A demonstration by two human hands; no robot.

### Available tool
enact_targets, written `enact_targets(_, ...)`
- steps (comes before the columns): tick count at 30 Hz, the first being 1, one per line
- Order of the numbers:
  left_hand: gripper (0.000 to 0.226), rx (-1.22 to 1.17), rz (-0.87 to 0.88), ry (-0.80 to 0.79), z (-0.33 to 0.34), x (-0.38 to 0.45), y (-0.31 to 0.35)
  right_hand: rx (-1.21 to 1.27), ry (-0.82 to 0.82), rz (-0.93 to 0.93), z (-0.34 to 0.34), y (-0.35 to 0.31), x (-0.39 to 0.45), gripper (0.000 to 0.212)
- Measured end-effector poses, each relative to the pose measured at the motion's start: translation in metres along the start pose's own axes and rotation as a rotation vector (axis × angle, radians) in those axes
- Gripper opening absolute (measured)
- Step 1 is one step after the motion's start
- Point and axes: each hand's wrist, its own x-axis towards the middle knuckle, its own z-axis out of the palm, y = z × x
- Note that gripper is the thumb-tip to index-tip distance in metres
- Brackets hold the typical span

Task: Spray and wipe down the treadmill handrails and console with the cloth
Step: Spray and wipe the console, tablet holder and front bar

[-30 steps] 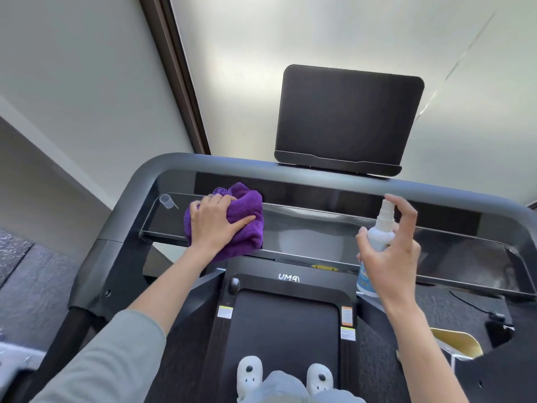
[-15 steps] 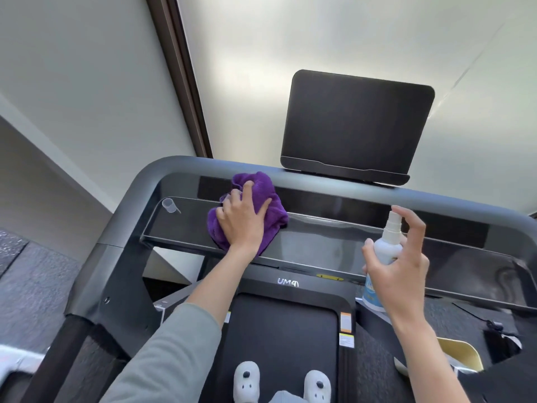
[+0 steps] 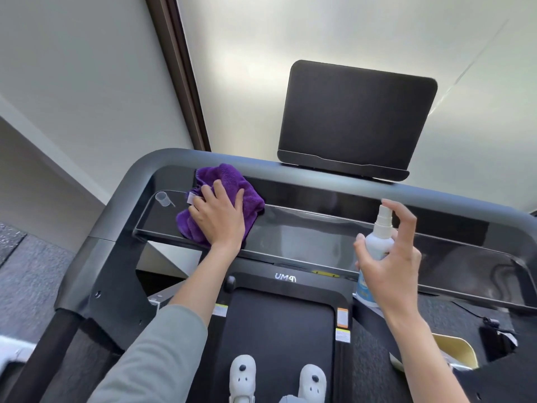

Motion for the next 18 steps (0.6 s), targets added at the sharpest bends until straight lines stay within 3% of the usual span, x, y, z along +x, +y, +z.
enact_targets(12,0.069,0.053,-0.044,-0.128,0.004,-0.063,0.105,0.019,-0.006,0.021,-0.044,0.032,0.009,0.062)
enact_targets(18,0.068,0.040,-0.030,-0.098,0.016,-0.099,0.163,0.018,-0.011,0.017,-0.080,0.057,0.013,0.062)
